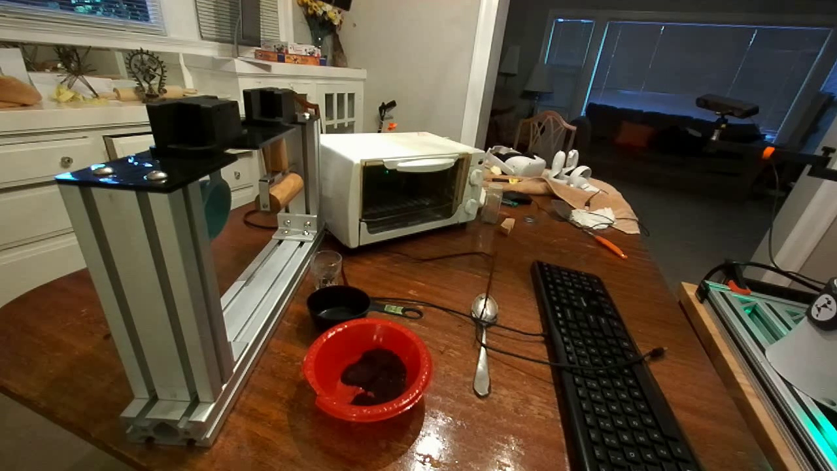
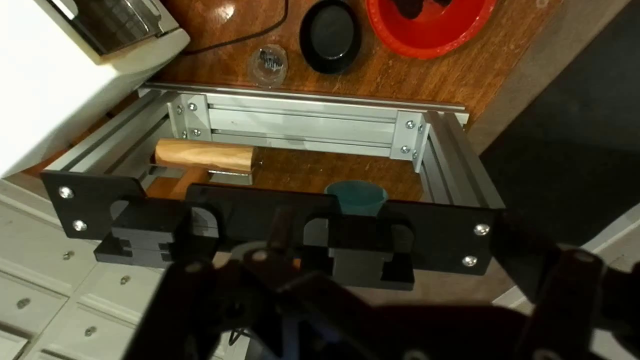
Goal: Pick up the blue scooper from the rack on the left and use it to stir the contents of the red bowl
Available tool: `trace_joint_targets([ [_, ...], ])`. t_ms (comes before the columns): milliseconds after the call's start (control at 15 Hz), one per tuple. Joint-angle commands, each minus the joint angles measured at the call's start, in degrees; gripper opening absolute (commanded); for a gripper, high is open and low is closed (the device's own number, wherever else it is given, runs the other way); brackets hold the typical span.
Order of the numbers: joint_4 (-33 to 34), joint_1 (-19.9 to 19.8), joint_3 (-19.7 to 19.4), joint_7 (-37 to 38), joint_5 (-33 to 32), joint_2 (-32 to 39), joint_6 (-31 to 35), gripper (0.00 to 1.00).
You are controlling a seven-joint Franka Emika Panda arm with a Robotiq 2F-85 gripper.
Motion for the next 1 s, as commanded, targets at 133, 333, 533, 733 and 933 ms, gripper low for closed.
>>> trace_joint_targets([
  [133,10.75,1.19,-0.36,-4.87,0.34,8.18,-1.53,1.0],
  [333,13.91,2.05,-0.51,-6.49,-0.04,11.52,-1.63,1.0],
  [533,16.29,2.75,-0.93,-6.98,-0.28,14.62,-0.33,1.0],
  [733,17.96,2.56,-0.53,-6.08,-0.78,17.11,0.8,1.0],
  [933,19.86,2.71,-0.78,-5.53,-1.05,19.38,1.46,1.0],
])
